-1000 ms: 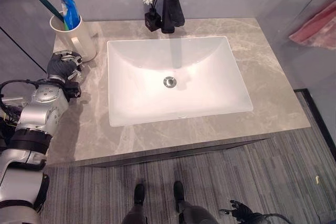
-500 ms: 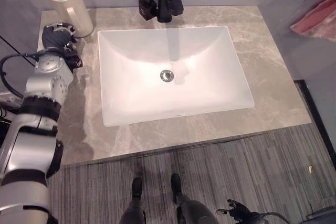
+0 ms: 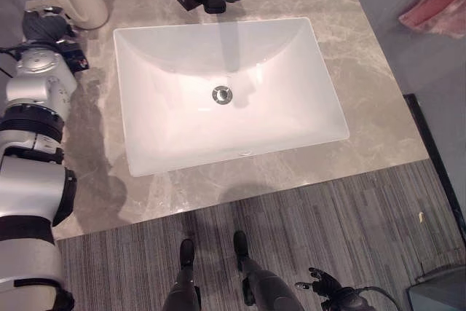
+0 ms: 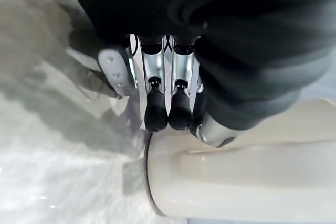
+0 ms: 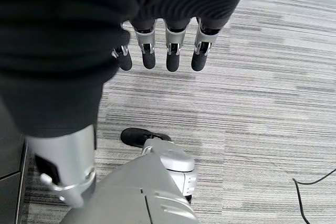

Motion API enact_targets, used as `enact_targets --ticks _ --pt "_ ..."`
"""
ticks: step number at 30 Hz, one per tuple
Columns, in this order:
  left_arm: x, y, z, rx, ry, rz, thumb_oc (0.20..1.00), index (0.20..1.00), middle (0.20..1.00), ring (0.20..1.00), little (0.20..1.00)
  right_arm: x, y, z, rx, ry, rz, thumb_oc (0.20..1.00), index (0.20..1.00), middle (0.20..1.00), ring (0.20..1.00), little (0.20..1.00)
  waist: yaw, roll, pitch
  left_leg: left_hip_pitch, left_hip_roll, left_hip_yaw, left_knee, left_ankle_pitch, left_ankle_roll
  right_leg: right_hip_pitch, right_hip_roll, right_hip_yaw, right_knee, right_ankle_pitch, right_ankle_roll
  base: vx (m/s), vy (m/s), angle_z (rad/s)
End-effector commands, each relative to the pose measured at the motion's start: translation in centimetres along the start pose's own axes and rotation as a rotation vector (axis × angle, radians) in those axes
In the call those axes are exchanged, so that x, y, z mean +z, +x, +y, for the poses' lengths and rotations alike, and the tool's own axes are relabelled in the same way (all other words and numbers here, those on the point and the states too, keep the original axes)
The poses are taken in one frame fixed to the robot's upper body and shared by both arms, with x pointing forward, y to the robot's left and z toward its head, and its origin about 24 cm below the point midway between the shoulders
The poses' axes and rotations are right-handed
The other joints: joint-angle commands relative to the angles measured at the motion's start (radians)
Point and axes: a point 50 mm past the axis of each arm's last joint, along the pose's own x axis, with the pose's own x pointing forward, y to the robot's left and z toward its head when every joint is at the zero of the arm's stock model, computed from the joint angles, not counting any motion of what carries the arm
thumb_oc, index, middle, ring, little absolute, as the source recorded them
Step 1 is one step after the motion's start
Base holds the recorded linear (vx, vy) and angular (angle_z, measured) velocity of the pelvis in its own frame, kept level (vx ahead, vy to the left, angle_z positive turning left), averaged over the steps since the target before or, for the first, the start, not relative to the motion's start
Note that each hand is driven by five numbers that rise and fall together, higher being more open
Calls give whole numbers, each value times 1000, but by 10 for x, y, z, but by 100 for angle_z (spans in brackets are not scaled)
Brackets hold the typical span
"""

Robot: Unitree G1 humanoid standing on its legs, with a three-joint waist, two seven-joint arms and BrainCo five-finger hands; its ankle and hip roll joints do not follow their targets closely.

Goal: Put brush and paste in cup on sink, flatten towel.

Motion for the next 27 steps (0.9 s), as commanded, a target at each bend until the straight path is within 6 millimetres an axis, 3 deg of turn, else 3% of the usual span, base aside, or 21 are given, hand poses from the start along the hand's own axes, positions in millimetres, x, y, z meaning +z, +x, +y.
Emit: enact_targets --ticks 1,4,9,17,27 --pt "-21 3 20 73 168 90 200 200 200 200 200 1 -4 -21 -55 25 -27 1000 1000 1000 1000 1000 8 34 33 87 40 3 3 -83 14 39 -17 -25 -2 -62 65 0 0 0" --pt "-11 5 31 100 255 58 200 200 200 200 200 6 -4 -23 -57 20 -46 1000 1000 1000 1000 1000 5 26 33 78 42 5 3 -77 12 30 -14 -26 -2 -55 70 0 0 0" --pt "-3 6 50 146 342 57 200 200 200 200 200 6 -5 -20 -35 15 -65 1000 1000 1000 1000 1000 -4 -16 18 72 56 21 3 -75 10 15 -3 -19 -2 -33 75 -16 -4 -10" --pt "9 7 59 172 397 18 200 200 200 200 200 -7 -10 -22 -44 10 -50 1000 1000 1000 1000 1000 -29 -43 9 42 53 15 3 -61 8 -7 -8 -22 -2 -16 80 -27 26 -5" --pt "17 7 40 105 397 -66 200 200 200 200 200 -13 -16 -25 -39 -5 -57 1000 1000 1000 1000 1000 -46 -48 3 21 49 17 3 -60 10 -26 -13 -16 -2 -4 85 -17 26 -1"
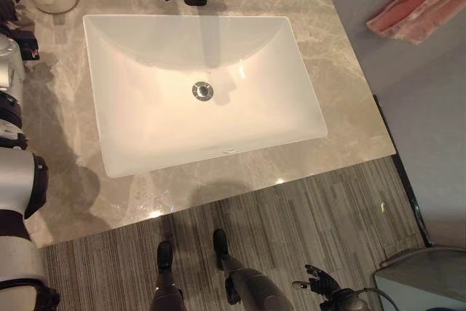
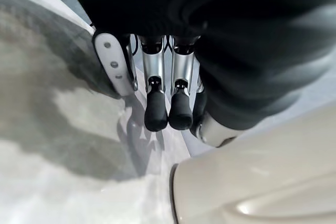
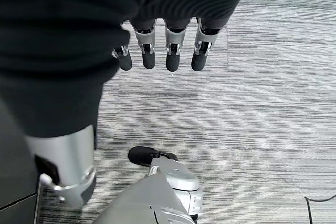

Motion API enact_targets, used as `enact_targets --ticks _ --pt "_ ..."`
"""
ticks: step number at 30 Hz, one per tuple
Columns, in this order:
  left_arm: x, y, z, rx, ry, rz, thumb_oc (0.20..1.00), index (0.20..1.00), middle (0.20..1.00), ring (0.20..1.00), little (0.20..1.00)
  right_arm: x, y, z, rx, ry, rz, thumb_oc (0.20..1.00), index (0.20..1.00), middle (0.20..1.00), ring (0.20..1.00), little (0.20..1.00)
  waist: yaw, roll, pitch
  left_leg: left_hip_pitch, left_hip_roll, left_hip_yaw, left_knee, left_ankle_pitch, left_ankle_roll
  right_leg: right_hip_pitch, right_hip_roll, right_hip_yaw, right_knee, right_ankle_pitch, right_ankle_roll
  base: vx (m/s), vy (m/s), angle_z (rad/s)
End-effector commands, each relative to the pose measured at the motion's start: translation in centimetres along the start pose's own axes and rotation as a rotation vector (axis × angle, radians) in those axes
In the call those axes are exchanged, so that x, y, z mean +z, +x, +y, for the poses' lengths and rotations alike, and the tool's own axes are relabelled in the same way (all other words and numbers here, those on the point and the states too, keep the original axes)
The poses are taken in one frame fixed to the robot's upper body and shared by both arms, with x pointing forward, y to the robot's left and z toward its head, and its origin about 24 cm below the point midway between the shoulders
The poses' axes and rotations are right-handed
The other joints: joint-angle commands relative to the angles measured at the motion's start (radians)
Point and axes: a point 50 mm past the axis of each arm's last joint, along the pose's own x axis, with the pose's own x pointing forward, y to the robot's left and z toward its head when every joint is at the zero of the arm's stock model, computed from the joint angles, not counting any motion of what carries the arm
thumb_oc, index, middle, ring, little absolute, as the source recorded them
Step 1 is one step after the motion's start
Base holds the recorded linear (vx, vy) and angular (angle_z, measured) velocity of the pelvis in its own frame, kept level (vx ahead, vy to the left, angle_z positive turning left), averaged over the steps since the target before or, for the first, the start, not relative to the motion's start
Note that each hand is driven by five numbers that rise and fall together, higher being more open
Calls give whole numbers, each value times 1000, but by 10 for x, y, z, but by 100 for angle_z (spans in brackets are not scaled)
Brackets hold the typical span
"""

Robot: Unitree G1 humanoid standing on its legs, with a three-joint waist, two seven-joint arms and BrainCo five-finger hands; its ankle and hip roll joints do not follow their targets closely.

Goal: Put brush and paste in cup on sink, flatten towel.

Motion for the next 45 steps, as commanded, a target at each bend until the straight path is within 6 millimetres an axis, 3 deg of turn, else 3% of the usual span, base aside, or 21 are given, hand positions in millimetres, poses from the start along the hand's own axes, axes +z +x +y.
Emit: enact_targets --ticks 1,10,17,24,30,33,36,39,42,45 --pt "-18 -3 -10 -56 100 26 200 200 200 200 200 -10 -10 -31 -65 -23 18 1000 1000 1000 1000 1000 -5 50 26 36 23 -10 2 -54 24 5 -39 -25 -2 -34 87 0 0 0" --pt "-13 -10 -34 -171 197 -101 200 200 200 200 200 -8 -14 -39 -70 -43 3 1000 1000 1000 1000 1000 -5 64 24 25 13 -8 2 -51 22 -4 -44 -23 -2 -37 86 0 0 0" --pt "-15 -14 -40 -218 233 -150 200 200 200 200 200 -10 -17 -45 -72 -65 6 1000 1000 1000 1000 1000 -5 61 23 11 16 -9 2 -47 18 -14 -43 -27 -2 -37 86 0 0 0" --pt "-16 -10 -30 -130 270 -135 200 200 200 200 200 -11 -18 -46 -72 -74 7 1000 1000 1000 1000 1000 -8 53 20 -3 17 -6 2 -43 18 -25 -42 -26 -2 -34 89 0 0 0" --pt "-19 -3 -3 45 278 -46 200 200 200 200 200 -10 -15 -44 -103 -22 -1 1000 1000 1000 1000 1000 -18 57 14 -5 19 -6 2 -44 17 -29 -42 -17 -2 -30 90 12 0 -1" --pt "-6 -2 -9 48 264 -74 200 200 200 200 200 -5 -15 -49 -118 -20 -31 1000 1000 1000 1000 1000 -20 72 13 -5 17 -15 2 -44 17 -26 -46 -18 -2 -34 89 29 -4 -1" --pt "2 -2 -8 62 264 -100 200 200 200 200 200 8 -17 -75 -219 28 -68 1000 1000 1000 1000 1000 -23 88 18 1 16 -14 2 -47 18 -24 -46 -12 -2 -35 89 0 0 0" --pt "10 -3 -12 48 263 -129 200 200 200 200 200 10 -18 -85 -260 64 -68 1000 1000 1000 1000 1000 -27 93 20 -6 16 -11 2 -42 17 -34 -47 -10 -2 -31 89 0 0 0" --pt "11 -3 -14 37 270 -149 200 200 200 200 200 12 -18 -88 -274 61 -69 1000 1000 1000 1000 1000 -27 95 21 -8 18 -8 2 -41 16 -38 -45 -7 -2 -30 89 -5 -4 -1" --pt "16 -6 -21 -1 291 -218 200 200 200 200 200 6 -18 -76 -216 11 -57 1000 1000 1000 1000 1000 -29 88 25 -13 24 2 2 -41 13 -47 -37 -3 -2 -31 86 -6 -26 -2"
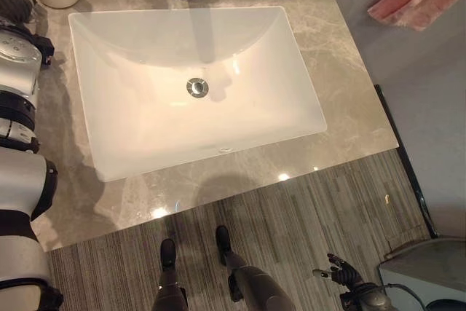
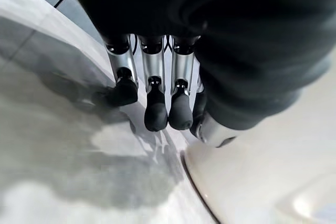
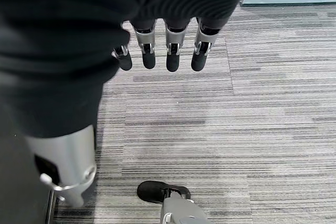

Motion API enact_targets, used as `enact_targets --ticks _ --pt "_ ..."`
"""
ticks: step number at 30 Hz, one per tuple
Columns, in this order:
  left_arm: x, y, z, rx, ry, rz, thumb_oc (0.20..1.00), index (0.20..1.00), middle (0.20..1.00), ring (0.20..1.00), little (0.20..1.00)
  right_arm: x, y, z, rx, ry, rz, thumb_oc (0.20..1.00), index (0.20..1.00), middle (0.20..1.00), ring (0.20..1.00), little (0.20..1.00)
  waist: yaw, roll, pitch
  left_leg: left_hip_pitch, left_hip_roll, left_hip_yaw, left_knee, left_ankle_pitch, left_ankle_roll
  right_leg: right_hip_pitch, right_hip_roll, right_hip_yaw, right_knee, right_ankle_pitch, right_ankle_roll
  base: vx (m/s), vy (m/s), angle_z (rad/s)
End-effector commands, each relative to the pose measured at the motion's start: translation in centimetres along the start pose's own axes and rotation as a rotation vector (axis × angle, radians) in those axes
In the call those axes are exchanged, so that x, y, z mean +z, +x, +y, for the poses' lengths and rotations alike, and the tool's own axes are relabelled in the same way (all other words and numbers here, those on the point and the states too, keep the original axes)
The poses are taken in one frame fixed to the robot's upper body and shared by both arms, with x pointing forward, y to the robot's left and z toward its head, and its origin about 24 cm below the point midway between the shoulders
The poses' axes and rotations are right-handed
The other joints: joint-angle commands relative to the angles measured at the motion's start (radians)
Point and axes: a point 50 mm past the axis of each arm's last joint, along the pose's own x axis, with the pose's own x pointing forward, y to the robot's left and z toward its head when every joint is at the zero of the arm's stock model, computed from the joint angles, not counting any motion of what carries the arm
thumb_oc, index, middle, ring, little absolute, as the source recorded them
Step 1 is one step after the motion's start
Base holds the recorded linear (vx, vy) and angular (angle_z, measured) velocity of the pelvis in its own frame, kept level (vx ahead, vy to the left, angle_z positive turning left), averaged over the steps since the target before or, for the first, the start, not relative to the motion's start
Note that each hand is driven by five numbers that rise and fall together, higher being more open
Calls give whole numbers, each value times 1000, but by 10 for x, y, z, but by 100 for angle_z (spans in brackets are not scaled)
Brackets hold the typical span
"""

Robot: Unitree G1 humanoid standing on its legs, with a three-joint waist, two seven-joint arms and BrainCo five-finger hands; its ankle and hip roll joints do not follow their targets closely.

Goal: Put brush and paste in cup on sink, flatten towel.

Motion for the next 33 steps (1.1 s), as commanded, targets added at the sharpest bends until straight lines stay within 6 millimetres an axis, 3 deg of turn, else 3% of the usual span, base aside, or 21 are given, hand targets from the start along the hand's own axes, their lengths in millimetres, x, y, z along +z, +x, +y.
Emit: enact_targets --ticks 1,16,23,24,27,29,33 --pt "10 -1 -4 -17 66 -100 200 200 200 200 200 -2 -7 -27 -57 -59 1 1000 1000 1000 1000 1000 -13 51 42 33 25 -6 2 -54 13 5 -37 -15 -2 -37 90 -11 -36 -7" --pt "10 -7 -13 -37 84 -174 200 200 200 200 200 -13 -9 -22 -46 -79 25 1000 1000 1000 1000 1000 -16 36 37 10 31 -2 2 -42 7 -15 -33 -21 -2 -32 90 -1 -5 -1" --pt "-10 -12 -23 16 129 -103 200 200 200 200 200 -22 -9 -10 -13 -75 62 1000 1000 1000 1000 1000 1 28 20 21 27 -12 2 -40 7 7 -40 -41 -2 -37 87 11 -13 1" --pt "-6 -15 -28 -25 241 -192 200 200 200 200 200 -22 -8 -10 -20 -67 60 1000 1000 1000 1000 1000 13 33 22 35 24 -13 2 -44 7 23 -44 -44 -2 -41 87 8 0 5" --pt "-4 -23 -35 -27 231 -255 200 200 200 200 200 -24 -8 -7 -19 -47 68 1000 1000 1000 1000 1000 25 36 23 31 17 -23 2 -41 11 23 -52 -51 -2 -41 87 -10 6 8" --pt "-19 -42 -48 -28 127 -270 200 200 200 200 200 -27 -5 0 -33 -6 87 1000 1000 1000 1000 1000 55 46 33 35 6 -38 2 -42 18 37 -64 -66 -2 -44 85 -26 29 12" --pt "-46 -63 -42 2 26 -237 200 200 200 200 200 -25 -2 7 -40 35 90 1000 1000 1000 1000 1000 81 57 41 55 -5 -50 2 -49 26 61 -72 -70 -2 -48 80 -12 40 9"
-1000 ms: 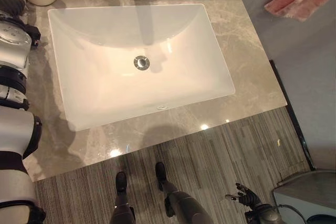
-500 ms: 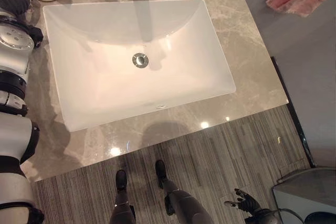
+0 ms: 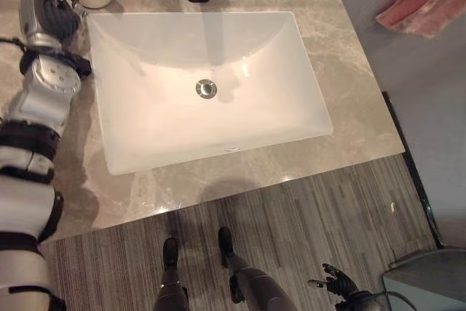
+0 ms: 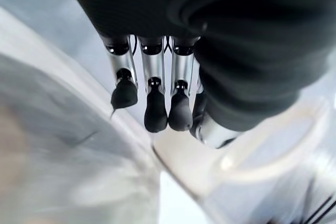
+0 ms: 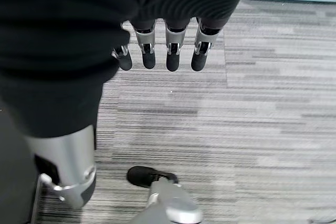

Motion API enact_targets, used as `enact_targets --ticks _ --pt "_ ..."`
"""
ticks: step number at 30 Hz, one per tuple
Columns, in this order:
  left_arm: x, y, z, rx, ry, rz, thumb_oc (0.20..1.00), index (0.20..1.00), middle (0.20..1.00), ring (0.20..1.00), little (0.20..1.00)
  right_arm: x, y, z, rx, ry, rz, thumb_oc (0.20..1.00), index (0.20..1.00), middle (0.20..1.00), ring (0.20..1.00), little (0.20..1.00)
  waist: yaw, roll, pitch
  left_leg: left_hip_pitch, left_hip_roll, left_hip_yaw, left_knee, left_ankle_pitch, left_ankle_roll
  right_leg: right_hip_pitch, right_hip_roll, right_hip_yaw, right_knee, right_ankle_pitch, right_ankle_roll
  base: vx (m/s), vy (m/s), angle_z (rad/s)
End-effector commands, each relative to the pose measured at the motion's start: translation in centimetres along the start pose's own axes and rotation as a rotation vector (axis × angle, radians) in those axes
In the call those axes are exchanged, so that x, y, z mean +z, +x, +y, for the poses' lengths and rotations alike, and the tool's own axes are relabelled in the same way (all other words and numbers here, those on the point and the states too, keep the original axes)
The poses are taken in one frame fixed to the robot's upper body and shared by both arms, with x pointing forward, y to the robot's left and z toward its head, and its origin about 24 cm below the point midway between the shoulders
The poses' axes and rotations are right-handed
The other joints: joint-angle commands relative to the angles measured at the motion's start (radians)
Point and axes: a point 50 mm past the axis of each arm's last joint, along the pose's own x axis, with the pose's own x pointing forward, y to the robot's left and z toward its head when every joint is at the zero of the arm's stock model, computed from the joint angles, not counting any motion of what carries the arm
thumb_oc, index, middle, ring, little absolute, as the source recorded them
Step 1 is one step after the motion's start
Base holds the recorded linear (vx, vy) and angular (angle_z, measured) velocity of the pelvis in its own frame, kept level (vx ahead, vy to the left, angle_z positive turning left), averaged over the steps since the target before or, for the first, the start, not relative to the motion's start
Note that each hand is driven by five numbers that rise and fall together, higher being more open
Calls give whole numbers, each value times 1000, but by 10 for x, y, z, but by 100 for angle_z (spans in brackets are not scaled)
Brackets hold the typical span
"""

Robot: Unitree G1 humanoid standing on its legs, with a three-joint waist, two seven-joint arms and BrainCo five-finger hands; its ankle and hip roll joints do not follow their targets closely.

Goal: Put brush and paste in cup on sink, flatten towel.

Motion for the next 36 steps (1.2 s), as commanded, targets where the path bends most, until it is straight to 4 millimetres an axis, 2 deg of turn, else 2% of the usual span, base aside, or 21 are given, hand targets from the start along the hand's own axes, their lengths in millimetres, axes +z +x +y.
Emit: enact_targets --ticks 1,5,9,10,13,15,16,19,22,23,24,25,26,27,28,29,30,31,32,33,36 --pt "-39 -32 2 48 19 87 200 200 200 200 200 -10 -4 -11 -52 15 27 1000 1000 1000 1000 1000 28 27 24 43 -5 -26 2 -57 32 37 -67 -33 -2 -51 76 -7 34 14" --pt "-64 -94 9 67 -110 159 200 200 200 200 200 -16 -5 -5 -39 30 53 1000 1000 1000 1000 1000 63 30 3 95 -17 -29 2 -79 45 88 -71 -31 -2 -65 70 23 48 7" --pt "-70 -150 9 5 -215 199 200 200 200 200 200 -27 -8 -3 -35 35 100 1000 1000 1000 1000 1000 86 31 -30 158 -30 -39 2 -102 58 158 -70 -35 -2 -89 62 22 64 11" --pt "-60 -168 7 -30 -267 166 200 200 200 200 200 -35 -10 -3 -49 35 129 1000 1000 1000 1000 1000 98 33 -39 186 -33 -52 2 -107 65 189 -70 -49 12 -96 60 -10 43 40" --pt "-55 -187 11 -93 -279 141 200 200 200 200 200 -42 -12 -3 -53 19 158 1000 1000 1000 1000 1000 110 39 -52 213 -34 -66 2 -113 69 219 -69 -63 20 -110 59 -28 37 34" --pt "-49 -213 13 -163 -383 158 200 200 200 200 200 -46 -12 2 -59 23 182 1000 1000 1000 1000 1000 135 38 -76 242 -33 -89 2 -116 74 253 -68 -87 44 -137 55 -11 -5 22" --pt "-49 -214 13 -164 -384 160 200 200 200 200 200 -46 -12 2 -58 22 183 1000 1000 1000 1000 1000 134 38 -76 243 -33 -90 2 -116 74 255 -68 -88 45 -138 55 -19 -24 15" --pt "-50 -242 4 -216 -591 287 200 200 200 200 200 -38 -7 7 -70 20 166 1000 1000 1000 1000 1000 155 38 -81 271 -28 -107 3 -113 79 282 -64 -110 81 -166 44 -35 -32 12" --pt "-48 -277 -18 -423 -660 396 200 200 200 200 200 -17 2 20 -43 6 110 1000 1000 1000 1000 1000 171 46 -90 302 -26 -120 10 -114 80 327 -61 -128 79 -181 36 -42 -62 25" --pt "-48 -292 -29 -538 -657 442 200 200 200 200 200 -7 5 25 -26 -1 77 1000 1000 1000 1000 1000 170 51 -94 312 -24 -120 15 -112 76 349 -57 -128 69 -187 30 -32 -67 19" --pt "-48 -293 -30 -538 -657 442 200 200 200 200 200 -7 5 25 -26 0 78 1000 1000 1000 1000 1000 170 51 -92 314 -24 -120 15 -112 76 351 -57 -128 68 -187 30 -18 -67 10" --pt "-52 -305 -36 -594 -668 501 200 200 200 200 200 -2 7 30 -7 54 69 1000 1000 1000 1000 1000 169 54 -95 321 -23 -120 18 -112 75 362 -54 -127 62 -188 27 -4 -73 7" --pt "-65 -330 -43 -708 -602 592 200 200 200 200 200 -1 8 37 12 210 70 1000 1000 1000 1000 1000 161 56 -104 333 -21 -115 24 -116 73 374 -53 -118 51 -189 24 -3 -73 6" --pt "-65 -330 -44 -709 -602 591 200 200 200 200 200 -1 7 37 11 212 71 1000 1000 1000 1000 1000 163 56 -104 334 -21 -114 24 -117 73 376 -53 -117 50 -189 24 0 -65 0" --pt "-71 -344 -46 -783 -538 620 200 200 200 200 200 0 7 40 25 274 65 1000 1000 1000 1000 1000 157 58 -108 340 -20 -111 28 -120 72 378 -50 -109 46 -189 23 -2 -61 -7" --pt "-86 -369 -51 -898 -431 692 344 344 344 344 344 6 8 44 43 268 32 1000 1000 1000 1000 1000 150 60 -115 350 -17 -97 36 -125 69 385 -45 -93 37 -188 20 -3 -60 -8" --pt "-86 -369 -52 -898 -432 691 467 467 467 467 467 6 8 43 41 268 33 1000 1000 1000 1000 1000 153 61 -114 351 -16 -95 37 -126 69 387 -45 -91 36 -187 19 -14 -68 -8" --pt "-96 -384 -53 -932 -379 751 736 736 736 736 736 10 8 45 49 238 12 1000 1000 1000 1000 1000 147 63 -116 354 -14 -89 40 -126 67 388 -43 -82 31 -186 18 -8 -44 -22" --pt "-100 -390 -52 -955 -348 774 922 922 922 922 922 11 7 44 48 218 -2 1000 1000 1000 1000 1000 141 65 -120 357 -12 -84 41 -127 66 390 -41 -77 25 -184 17 -10 -63 -33" --pt "-105 -400 -52 -977 -329 819 1000 1000 1000 1000 1000 10 6 42 43 198 -7 1000 1000 1000 1000 1000 135 68 -124 361 -11 -79 41 -128 66 392 -38 -69 17 -180 16 2 -54 -34" --pt "-112 -409 -50 -970 -321 892 1000 1000 1000 1000 1000 4 2 32 17 155 -9 1000 1000 1000 1000 1000 118 78 -131 365 -6 -65 49 -130 66 389 -32 -41 4 -167 15 -14 -48 -29"
